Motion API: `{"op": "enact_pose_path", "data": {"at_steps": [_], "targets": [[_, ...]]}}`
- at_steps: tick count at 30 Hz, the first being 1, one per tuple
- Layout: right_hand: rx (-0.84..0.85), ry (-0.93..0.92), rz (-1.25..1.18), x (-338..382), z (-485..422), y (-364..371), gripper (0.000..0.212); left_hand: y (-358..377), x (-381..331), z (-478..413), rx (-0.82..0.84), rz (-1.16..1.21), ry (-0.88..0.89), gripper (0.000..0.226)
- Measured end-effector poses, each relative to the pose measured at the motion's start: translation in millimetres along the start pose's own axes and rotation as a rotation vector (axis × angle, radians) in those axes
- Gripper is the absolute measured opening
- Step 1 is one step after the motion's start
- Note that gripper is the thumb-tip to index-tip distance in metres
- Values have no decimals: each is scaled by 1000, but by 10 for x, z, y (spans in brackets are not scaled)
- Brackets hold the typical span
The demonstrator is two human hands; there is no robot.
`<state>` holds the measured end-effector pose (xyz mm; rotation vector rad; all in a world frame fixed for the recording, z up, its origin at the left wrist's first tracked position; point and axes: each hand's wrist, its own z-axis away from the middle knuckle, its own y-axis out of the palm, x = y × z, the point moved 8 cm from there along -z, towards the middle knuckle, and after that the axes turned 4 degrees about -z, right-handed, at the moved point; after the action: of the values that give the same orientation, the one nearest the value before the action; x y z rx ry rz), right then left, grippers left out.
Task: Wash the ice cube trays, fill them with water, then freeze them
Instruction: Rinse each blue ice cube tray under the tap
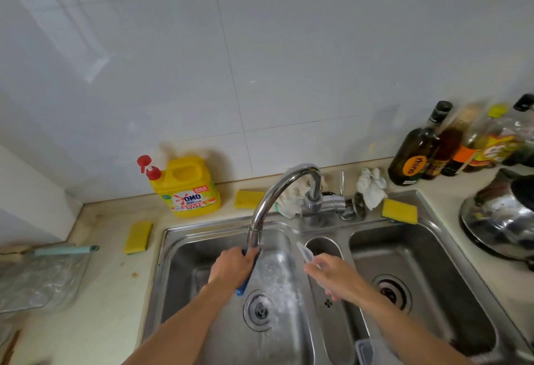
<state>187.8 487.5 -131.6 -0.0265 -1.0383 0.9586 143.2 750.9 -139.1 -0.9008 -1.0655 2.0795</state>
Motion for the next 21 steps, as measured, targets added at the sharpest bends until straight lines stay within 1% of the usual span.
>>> {"op": "enact_pose_path", "data": {"at_steps": [2,3,5,6,8,10,11,12,14,15,16,17,18,19,20,21], "targets": [[-73,22,3,-117,78,-31,57,-1,85,-186,25,190,-65,68],[-120,43,5,-189,128,-57,55,48,46,-232,59,223,-51,64],[-218,96,-3,-354,260,-113,52,265,-110,-252,121,198,61,56],[-269,123,-26,-442,341,-138,51,366,-189,-235,146,170,127,57],[-366,166,-86,-608,534,-174,51,397,-284,-237,128,93,232,61],[-423,230,-72,-783,742,-183,52,312,-283,-324,118,91,233,68],[-437,275,-30,-872,833,-179,54,262,-250,-380,98,75,217,73],[-448,316,21,-956,920,-180,55,233,-251,-416,68,10,247,76],[-458,356,145,-1085,1064,-181,58,265,-301,-412,63,-118,338,70],[-447,356,214,-1134,1115,-165,62,307,-311,-422,72,-82,342,66],[-424,348,276,-1174,1155,-136,66,324,-321,-404,97,26,306,67],[-397,337,328,-1211,1186,-101,69,310,-319,-387,120,164,239,70],[-369,328,375,-1247,1210,-65,71,287,-311,-388,109,256,181,72],[-343,325,423,-1281,1225,-29,73,263,-308,-399,90,301,153,71],[-318,325,477,-1314,1235,6,73,258,-320,-399,84,295,169,71],[-300,327,532,-1348,1242,30,73,282,-359,-367,96,207,227,67]]}}
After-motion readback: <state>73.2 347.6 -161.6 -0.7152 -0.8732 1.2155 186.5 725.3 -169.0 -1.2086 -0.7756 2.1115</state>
